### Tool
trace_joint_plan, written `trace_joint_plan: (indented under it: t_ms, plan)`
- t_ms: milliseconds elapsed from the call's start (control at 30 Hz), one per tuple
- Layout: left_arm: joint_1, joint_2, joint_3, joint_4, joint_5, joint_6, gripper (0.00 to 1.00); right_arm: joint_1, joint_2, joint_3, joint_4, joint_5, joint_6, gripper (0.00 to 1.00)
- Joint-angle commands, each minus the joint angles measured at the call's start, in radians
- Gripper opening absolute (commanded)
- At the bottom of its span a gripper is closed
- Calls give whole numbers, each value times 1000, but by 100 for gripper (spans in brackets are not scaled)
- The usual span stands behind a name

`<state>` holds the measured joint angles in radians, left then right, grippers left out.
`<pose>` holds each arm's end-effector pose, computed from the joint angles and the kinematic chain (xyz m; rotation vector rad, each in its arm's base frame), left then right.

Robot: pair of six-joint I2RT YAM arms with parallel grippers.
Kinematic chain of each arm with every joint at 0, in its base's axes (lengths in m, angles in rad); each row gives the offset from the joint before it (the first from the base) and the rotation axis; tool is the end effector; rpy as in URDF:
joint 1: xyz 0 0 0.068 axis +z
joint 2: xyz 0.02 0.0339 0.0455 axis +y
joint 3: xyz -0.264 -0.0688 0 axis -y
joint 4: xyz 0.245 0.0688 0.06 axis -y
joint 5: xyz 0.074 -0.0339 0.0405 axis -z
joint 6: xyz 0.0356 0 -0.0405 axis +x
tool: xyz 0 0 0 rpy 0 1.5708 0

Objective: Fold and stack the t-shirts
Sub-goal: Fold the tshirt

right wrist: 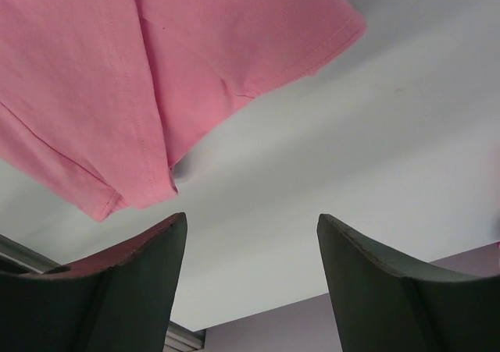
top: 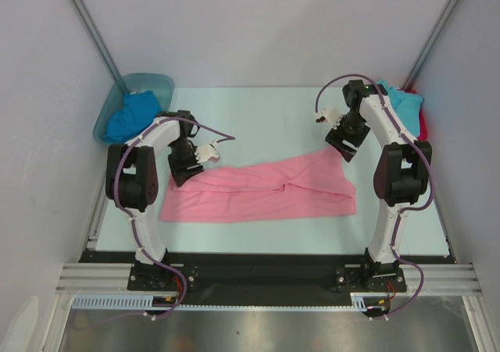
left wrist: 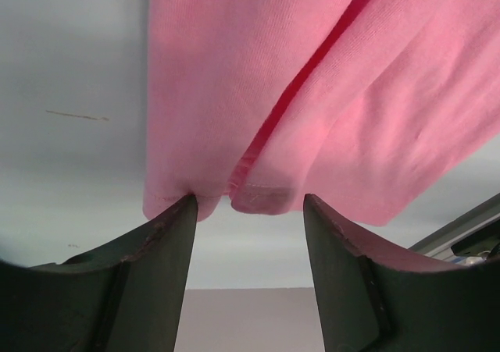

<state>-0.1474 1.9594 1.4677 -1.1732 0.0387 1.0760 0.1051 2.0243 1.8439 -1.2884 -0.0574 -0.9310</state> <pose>0.3500 -0.0534 0.1859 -1.7621 -2.5170 0.1179 0.3962 0.0438 0.2569 -1.5019 2.6260 0.0176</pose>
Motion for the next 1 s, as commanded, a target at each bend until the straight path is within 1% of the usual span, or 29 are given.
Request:
trace_joint_plan:
  t_ms: [0, 167, 233, 267, 333, 500, 600, 633, 667, 700, 967]
  plan:
    - [2, 6, 19, -3, 44, 35, 62, 13, -9, 51, -5, 16, 21, 73]
    - [2, 7, 16, -2, 39, 39, 58, 15, -1, 69, -5, 19, 21, 72]
    - [2, 7, 17, -3, 43, 39, 52, 15, 4, 77, -6, 19, 23, 72]
    - [2, 7, 17, -2, 44, 39, 42, 16, 5, 77, -5, 19, 21, 72]
    - [2, 6, 16, -5, 41, 36, 30, 16, 7, 78, -5, 19, 20, 71]
    - [2, -1, 14, -6, 38, 33, 27, 16, 7, 80, 4, 27, 12, 71]
    - [2, 2, 17, -8, 33, 30, 22, 16, 10, 81, 11, 25, 11, 70]
    - [2, 3, 17, -8, 33, 29, 18, 16, 11, 83, 11, 25, 11, 70]
    - [2, 4, 17, -9, 33, 27, 8, 16, 13, 84, 9, 24, 11, 70]
    - [2, 3, 17, -8, 33, 25, 1, 16, 13, 84, 12, 22, 11, 70]
    - [3, 6, 19, 1, 13, 15, 0, 16, 13, 84, 15, 28, 3, 70]
